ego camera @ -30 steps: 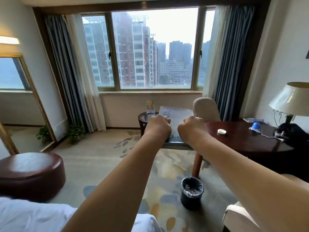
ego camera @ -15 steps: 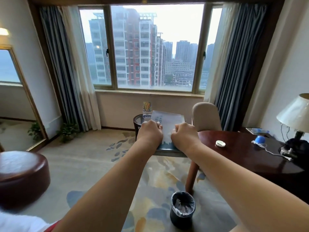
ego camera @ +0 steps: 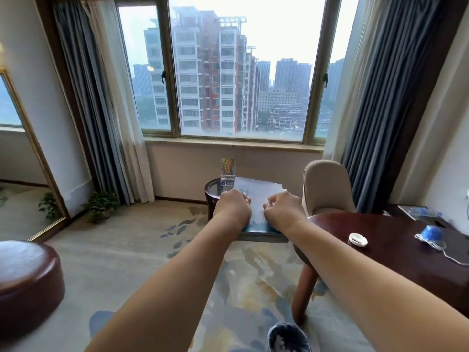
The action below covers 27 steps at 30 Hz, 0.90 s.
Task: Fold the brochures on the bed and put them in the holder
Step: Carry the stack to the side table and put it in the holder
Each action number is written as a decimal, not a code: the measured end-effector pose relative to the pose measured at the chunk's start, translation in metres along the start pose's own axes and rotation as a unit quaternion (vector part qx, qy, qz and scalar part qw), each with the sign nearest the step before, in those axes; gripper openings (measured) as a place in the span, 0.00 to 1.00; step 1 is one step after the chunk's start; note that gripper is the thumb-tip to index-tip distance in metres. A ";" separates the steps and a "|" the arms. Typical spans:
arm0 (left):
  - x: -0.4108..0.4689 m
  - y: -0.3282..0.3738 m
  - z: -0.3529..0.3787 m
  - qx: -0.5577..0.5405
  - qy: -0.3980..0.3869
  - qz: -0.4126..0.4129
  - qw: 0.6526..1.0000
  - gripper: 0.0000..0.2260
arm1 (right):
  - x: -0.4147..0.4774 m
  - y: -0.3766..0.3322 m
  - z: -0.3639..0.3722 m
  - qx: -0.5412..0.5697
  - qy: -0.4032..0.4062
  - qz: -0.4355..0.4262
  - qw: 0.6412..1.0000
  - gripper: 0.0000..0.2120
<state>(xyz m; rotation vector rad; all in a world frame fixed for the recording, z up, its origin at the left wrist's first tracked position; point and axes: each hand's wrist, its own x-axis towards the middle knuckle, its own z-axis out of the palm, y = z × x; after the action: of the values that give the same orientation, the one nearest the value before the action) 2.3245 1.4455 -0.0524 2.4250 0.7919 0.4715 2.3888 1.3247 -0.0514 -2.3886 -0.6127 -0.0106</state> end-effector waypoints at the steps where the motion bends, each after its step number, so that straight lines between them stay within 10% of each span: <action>1: 0.023 -0.003 0.002 -0.003 0.000 0.001 1.000 0.14 | 0.022 -0.004 0.006 0.007 0.000 0.002 1.000 0.09; 27: 0.613 -0.045 0.088 0.063 -0.016 -0.004 0.998 0.14 | 0.604 -0.033 0.160 0.039 -0.054 -0.002 0.998 0.25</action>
<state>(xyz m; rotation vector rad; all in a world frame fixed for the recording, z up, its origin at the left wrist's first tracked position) 2.8164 1.8247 -0.0526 2.5372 0.8402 0.3899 2.8890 1.7015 -0.0581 -2.3240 -0.6558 0.1392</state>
